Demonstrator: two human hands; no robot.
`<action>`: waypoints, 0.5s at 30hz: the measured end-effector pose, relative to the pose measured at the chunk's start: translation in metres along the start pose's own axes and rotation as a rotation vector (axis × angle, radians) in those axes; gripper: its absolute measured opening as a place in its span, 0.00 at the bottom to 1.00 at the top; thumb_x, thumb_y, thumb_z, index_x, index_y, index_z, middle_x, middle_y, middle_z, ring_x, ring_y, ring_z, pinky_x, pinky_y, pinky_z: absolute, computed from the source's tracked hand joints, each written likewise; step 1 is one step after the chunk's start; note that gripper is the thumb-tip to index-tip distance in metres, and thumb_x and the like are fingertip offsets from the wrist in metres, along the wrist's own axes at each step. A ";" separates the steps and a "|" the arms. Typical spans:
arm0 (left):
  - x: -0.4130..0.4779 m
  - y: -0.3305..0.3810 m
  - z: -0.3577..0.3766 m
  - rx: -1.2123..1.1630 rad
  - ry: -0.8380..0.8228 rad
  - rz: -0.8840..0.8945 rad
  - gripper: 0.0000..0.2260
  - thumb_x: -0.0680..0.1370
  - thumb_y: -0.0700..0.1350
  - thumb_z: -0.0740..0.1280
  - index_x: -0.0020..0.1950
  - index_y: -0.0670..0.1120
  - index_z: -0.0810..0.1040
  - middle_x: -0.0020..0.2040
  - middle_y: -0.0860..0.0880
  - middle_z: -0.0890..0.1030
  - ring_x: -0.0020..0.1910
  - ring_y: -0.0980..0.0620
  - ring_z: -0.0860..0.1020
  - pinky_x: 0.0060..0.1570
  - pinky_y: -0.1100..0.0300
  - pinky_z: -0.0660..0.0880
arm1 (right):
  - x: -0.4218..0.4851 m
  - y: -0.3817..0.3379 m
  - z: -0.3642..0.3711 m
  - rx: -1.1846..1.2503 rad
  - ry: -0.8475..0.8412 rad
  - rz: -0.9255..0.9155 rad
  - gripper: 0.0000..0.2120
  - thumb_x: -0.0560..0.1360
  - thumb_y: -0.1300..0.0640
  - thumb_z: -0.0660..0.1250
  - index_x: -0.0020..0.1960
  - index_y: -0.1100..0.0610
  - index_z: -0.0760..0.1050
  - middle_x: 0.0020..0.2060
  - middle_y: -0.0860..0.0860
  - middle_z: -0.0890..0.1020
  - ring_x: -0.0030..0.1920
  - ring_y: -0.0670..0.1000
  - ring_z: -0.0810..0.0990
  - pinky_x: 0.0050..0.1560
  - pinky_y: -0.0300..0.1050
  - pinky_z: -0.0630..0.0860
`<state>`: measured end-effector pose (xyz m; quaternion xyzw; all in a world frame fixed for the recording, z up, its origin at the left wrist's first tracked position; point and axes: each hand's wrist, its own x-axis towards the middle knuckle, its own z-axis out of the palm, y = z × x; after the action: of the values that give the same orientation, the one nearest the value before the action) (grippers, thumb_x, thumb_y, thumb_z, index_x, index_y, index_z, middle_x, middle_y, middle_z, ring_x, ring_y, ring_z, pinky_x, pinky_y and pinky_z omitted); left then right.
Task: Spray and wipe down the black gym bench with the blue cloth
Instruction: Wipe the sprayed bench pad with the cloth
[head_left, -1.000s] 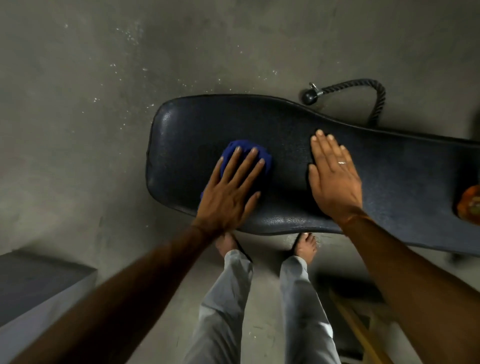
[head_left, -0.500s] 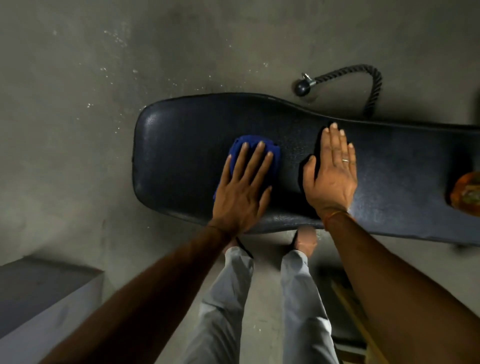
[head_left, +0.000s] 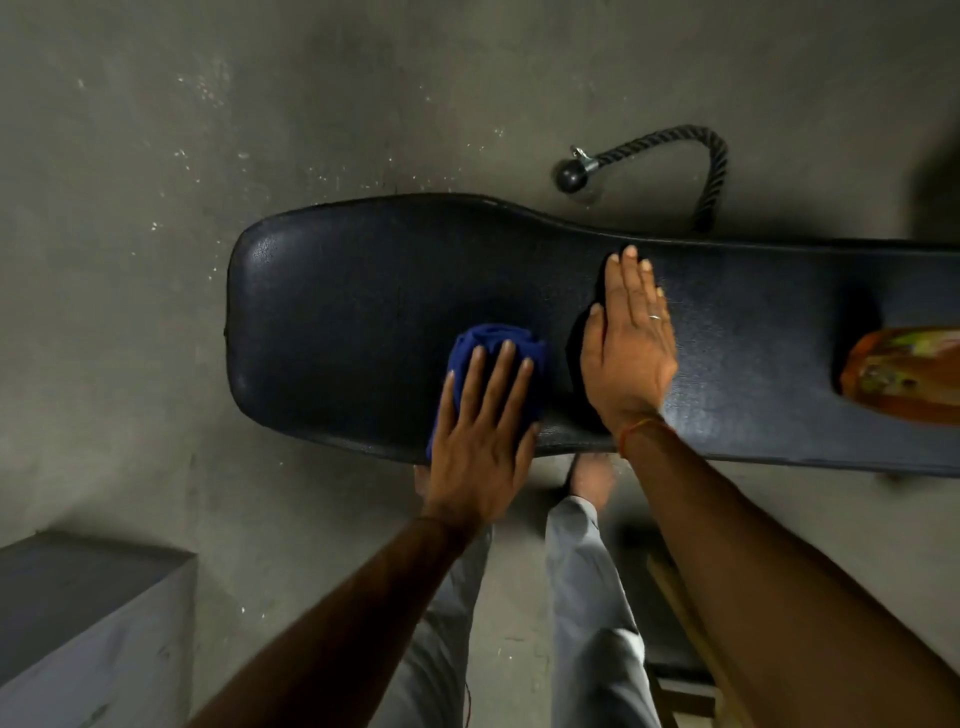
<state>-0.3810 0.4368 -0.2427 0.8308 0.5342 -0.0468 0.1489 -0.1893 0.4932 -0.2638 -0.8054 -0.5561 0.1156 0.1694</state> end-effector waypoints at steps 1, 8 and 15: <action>0.000 0.000 0.001 0.004 0.002 0.000 0.31 0.84 0.59 0.56 0.85 0.50 0.51 0.85 0.47 0.47 0.84 0.43 0.47 0.81 0.39 0.52 | 0.002 0.010 -0.006 0.006 -0.034 -0.072 0.25 0.85 0.53 0.54 0.81 0.56 0.61 0.81 0.51 0.62 0.82 0.52 0.59 0.82 0.51 0.57; 0.145 0.001 -0.025 -0.017 0.070 -0.087 0.30 0.85 0.59 0.49 0.85 0.49 0.49 0.85 0.46 0.48 0.84 0.44 0.44 0.82 0.40 0.45 | 0.002 0.078 -0.022 -0.073 0.083 -0.060 0.25 0.84 0.54 0.55 0.80 0.57 0.64 0.80 0.52 0.65 0.81 0.53 0.62 0.80 0.56 0.60; 0.070 0.041 -0.008 -0.011 0.070 -0.086 0.30 0.85 0.58 0.53 0.84 0.49 0.50 0.85 0.46 0.49 0.84 0.43 0.46 0.81 0.40 0.50 | 0.005 0.076 -0.028 -0.076 0.027 0.033 0.28 0.84 0.49 0.54 0.82 0.59 0.59 0.82 0.54 0.60 0.82 0.55 0.58 0.81 0.56 0.56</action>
<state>-0.3152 0.4850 -0.2433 0.8073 0.5748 -0.0210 0.1324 -0.1125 0.4690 -0.2688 -0.8219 -0.5442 0.0863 0.1442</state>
